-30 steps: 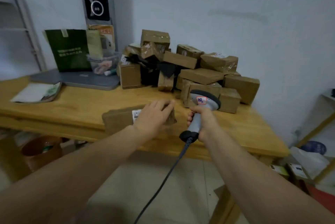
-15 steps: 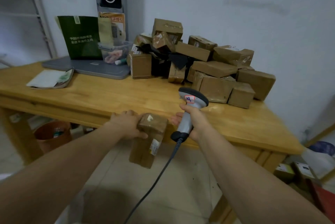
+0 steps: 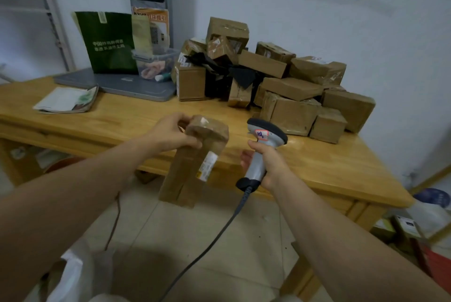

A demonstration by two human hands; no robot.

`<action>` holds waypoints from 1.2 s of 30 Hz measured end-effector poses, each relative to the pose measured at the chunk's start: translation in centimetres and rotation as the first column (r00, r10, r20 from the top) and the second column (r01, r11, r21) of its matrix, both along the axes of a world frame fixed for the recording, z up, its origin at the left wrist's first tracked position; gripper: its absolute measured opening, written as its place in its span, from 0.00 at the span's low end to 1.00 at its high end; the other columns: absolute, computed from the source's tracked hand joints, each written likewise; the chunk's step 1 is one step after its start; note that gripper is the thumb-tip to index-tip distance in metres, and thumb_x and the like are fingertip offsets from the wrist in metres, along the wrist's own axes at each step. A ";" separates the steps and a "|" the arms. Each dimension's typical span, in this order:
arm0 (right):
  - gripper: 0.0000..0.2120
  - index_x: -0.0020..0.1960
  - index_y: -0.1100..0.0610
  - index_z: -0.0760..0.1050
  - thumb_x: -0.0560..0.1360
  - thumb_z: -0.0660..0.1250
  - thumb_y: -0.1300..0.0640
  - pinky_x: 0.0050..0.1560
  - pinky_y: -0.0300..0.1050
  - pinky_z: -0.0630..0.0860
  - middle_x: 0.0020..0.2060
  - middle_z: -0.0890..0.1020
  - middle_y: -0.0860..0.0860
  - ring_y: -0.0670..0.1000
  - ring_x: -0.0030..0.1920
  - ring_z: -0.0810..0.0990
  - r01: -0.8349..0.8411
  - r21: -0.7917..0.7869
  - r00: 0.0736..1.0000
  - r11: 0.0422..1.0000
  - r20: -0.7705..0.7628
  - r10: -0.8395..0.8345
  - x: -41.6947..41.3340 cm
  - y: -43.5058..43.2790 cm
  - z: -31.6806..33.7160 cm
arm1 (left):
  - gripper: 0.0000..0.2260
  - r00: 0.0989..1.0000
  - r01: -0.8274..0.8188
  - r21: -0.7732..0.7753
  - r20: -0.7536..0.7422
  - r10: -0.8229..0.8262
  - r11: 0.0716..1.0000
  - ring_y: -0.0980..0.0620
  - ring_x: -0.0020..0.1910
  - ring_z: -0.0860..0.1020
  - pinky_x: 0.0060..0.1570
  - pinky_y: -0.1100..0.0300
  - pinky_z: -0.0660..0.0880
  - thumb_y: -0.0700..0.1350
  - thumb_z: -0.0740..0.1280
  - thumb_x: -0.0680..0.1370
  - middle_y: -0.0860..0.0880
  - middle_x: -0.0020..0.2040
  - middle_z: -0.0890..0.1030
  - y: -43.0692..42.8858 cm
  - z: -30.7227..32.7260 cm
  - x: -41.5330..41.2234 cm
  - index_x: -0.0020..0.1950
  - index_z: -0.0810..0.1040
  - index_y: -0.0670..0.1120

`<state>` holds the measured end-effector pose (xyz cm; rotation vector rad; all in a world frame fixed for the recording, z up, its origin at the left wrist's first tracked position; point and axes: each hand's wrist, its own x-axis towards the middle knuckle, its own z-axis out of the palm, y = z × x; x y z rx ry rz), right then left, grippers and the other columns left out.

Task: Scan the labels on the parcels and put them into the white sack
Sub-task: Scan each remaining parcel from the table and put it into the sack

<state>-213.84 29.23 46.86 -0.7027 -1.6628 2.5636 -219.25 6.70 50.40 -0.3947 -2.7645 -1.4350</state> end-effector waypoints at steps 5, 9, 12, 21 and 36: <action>0.21 0.61 0.60 0.73 0.73 0.73 0.53 0.52 0.56 0.78 0.51 0.80 0.59 0.58 0.49 0.79 -0.061 0.012 0.996 0.998 0.072 0.060 0.4 -0.7 0.7 | 0.29 0.998 -0.007 0.488 0.062 -0.027 0.873 0.50 0.52 0.78 0.33 0.61 0.79 0.39 0.75 0.70 0.50 0.57 0.75 -3.1 6.1 1.4 0.66 0.70 0.57; 0.26 0.64 0.60 0.71 0.71 0.75 0.52 0.41 0.55 0.81 0.57 0.77 0.61 0.62 0.54 0.80 -0.087 -0.152 0.996 0.985 0.015 0.090 1.2 -2.1 1.4 | 0.27 0.997 0.009 0.497 0.062 -0.046 0.868 0.50 0.54 0.78 0.34 0.63 0.79 0.35 0.74 0.69 0.50 0.57 0.77 -4.3 5.4 3.1 0.62 0.72 0.55; 0.25 0.65 0.57 0.71 0.71 0.75 0.54 0.38 0.52 0.79 0.59 0.76 0.59 0.60 0.51 0.81 -0.030 -0.173 0.999 0.985 -0.044 0.023 1.3 -2.2 1.9 | 0.31 0.998 -0.067 0.310 0.010 0.067 0.948 0.53 0.49 0.77 0.32 0.65 0.77 0.36 0.76 0.68 0.51 0.59 0.74 -5.1 4.3 3.5 0.66 0.70 0.55; 0.22 0.62 0.57 0.72 0.71 0.74 0.59 0.59 0.56 0.77 0.50 0.79 0.54 0.55 0.48 0.80 0.092 -0.093 0.989 0.991 -0.103 -0.102 1.1 -2.6 1.4 | 0.24 0.866 -0.038 0.489 0.451 -0.215 0.871 0.42 0.58 0.76 0.44 0.53 0.79 0.46 0.72 0.67 0.43 0.64 0.72 -6.0 5.3 4.7 0.60 0.75 0.63; 0.10 0.49 0.60 0.77 0.72 0.74 0.58 0.32 0.45 0.79 0.34 0.82 0.55 0.52 0.31 0.80 -0.031 0.256 0.973 0.966 -0.212 0.088 2.3 -3.6 2.7 | 0.48 0.948 -0.219 -0.243 -0.283 0.147 0.945 0.52 0.61 0.67 0.57 0.59 0.67 0.46 0.82 0.59 0.48 0.66 0.66 -5.9 1.8 3.2 0.74 0.61 0.49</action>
